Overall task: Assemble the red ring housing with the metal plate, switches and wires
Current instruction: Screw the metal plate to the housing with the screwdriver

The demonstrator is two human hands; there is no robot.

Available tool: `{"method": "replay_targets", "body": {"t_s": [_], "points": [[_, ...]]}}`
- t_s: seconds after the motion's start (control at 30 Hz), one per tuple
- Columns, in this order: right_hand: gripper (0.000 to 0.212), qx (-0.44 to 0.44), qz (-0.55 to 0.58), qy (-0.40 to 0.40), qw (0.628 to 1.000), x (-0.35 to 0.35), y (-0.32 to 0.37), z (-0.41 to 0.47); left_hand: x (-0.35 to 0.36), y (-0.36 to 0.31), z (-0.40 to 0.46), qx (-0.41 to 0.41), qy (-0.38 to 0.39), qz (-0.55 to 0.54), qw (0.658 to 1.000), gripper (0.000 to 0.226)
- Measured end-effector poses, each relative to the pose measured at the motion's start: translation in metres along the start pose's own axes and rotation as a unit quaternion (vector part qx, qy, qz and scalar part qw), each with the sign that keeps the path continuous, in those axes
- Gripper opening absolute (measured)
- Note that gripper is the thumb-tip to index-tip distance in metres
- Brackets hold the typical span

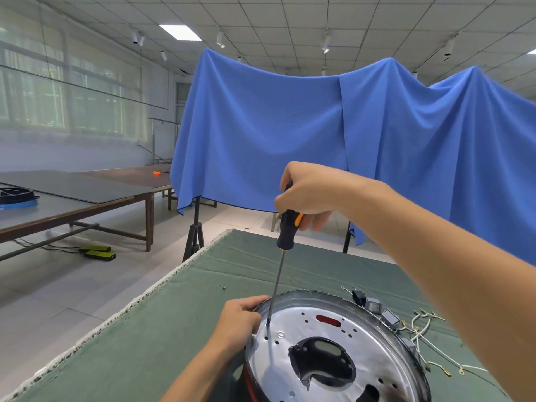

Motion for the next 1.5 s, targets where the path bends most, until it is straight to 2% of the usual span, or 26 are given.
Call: {"method": "replay_targets", "body": {"t_s": [0.1, 0.17, 0.2, 0.33, 0.4, 0.47, 0.53, 0.63, 0.7, 0.8, 0.9, 0.93, 1.03, 1.1, 1.17, 1.2, 1.27, 1.33, 1.37, 1.43, 1.5], "points": [[0.012, -0.009, 0.0, -0.048, 0.999, 0.002, -0.001, 0.0, 0.001, -0.001, 0.0, 0.006, 0.004, -0.005, 1.0, 0.059], [0.022, -0.012, -0.074, -0.122, 0.99, 0.0, -0.003, -0.001, 0.001, -0.001, -0.001, 0.004, 0.002, -0.008, 1.0, 0.059], [0.026, -0.008, -0.092, -0.134, 0.987, -0.002, -0.004, -0.002, 0.001, -0.001, -0.001, 0.004, 0.002, -0.007, 1.0, 0.059], [0.017, 0.001, -0.005, -0.031, 1.0, 0.002, -0.004, -0.003, 0.001, -0.002, -0.003, 0.006, 0.006, -0.006, 1.0, 0.061], [0.013, -0.014, 0.014, -0.047, 0.999, 0.003, -0.004, -0.002, 0.001, -0.004, -0.003, 0.013, 0.007, -0.001, 1.0, 0.062], [0.009, -0.021, -0.029, -0.107, 0.994, 0.002, -0.004, -0.002, 0.001, -0.005, -0.003, 0.02, 0.002, 0.009, 1.0, 0.063], [0.018, -0.013, -0.081, -0.13, 0.988, -0.001, -0.006, -0.002, 0.001, -0.005, -0.003, 0.021, -0.003, 0.014, 1.0, 0.062], [0.017, 0.006, -0.025, -0.054, 0.998, 0.0, -0.006, -0.003, 0.0, -0.005, -0.004, 0.02, 0.0, 0.018, 1.0, 0.06], [0.015, 0.001, 0.015, -0.042, 0.999, 0.0, -0.005, -0.004, 0.0, -0.006, -0.003, 0.021, 0.002, 0.017, 1.0, 0.062], [0.008, -0.008, -0.028, -0.09, 0.996, -0.001, -0.006, -0.004, 0.001, -0.006, -0.003, 0.021, -0.001, 0.02, 1.0, 0.062], [0.028, 0.002, -0.127, -0.136, 0.982, -0.005, -0.007, -0.004, 0.001, -0.006, -0.004, 0.024, 0.002, 0.021, 0.999, 0.062], [0.028, 0.006, -0.118, -0.116, 0.986, -0.005, -0.008, -0.005, 0.001, -0.006, -0.004, 0.023, 0.003, 0.018, 1.0, 0.062], [0.01, 0.014, 0.0, -0.028, 1.0, -0.002, -0.009, -0.005, 0.001, -0.004, -0.003, 0.019, -0.002, 0.009, 1.0, 0.06], [0.01, 0.0, -0.018, -0.063, 0.998, -0.003, -0.011, -0.004, 0.001, -0.003, -0.002, 0.019, -0.003, 0.007, 1.0, 0.059], [0.027, -0.006, -0.117, -0.148, 0.982, -0.006, -0.013, -0.004, 0.002, -0.003, -0.002, 0.018, -0.001, 0.007, 1.0, 0.057], [0.032, -0.004, -0.143, -0.166, 0.976, -0.007, -0.014, -0.004, 0.002, -0.003, -0.002, 0.02, 0.001, 0.009, 1.0, 0.057], [0.029, 0.007, -0.105, -0.105, 0.989, -0.004, -0.015, -0.003, 0.002, -0.003, -0.003, 0.022, 0.002, 0.014, 1.0, 0.058], [0.015, 0.01, 0.011, -0.024, 1.0, 0.0, -0.012, -0.004, 0.001, -0.003, -0.003, 0.021, -0.002, 0.013, 1.0, 0.06], [0.013, -0.001, 0.055, -0.011, 0.998, 0.001, -0.011, -0.003, 0.0, -0.003, -0.002, 0.022, -0.003, 0.011, 1.0, 0.061], [0.009, -0.023, 0.06, -0.033, 0.997, 0.002, -0.009, -0.003, 0.001, -0.005, -0.003, 0.024, -0.001, 0.008, 1.0, 0.061], [0.017, -0.033, -0.044, -0.104, 0.993, 0.0, -0.007, -0.002, 0.002, -0.006, -0.004, 0.024, 0.001, 0.002, 1.0, 0.061]]}}
Point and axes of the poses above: each hand's wrist, its own z-axis towards the middle knuckle, its own x-axis out of the palm, y = z × x, the point moved 4 cm from there along z, towards the middle knuckle, and after that the axes turned 4 degrees about -y, right-handed, at the moved point
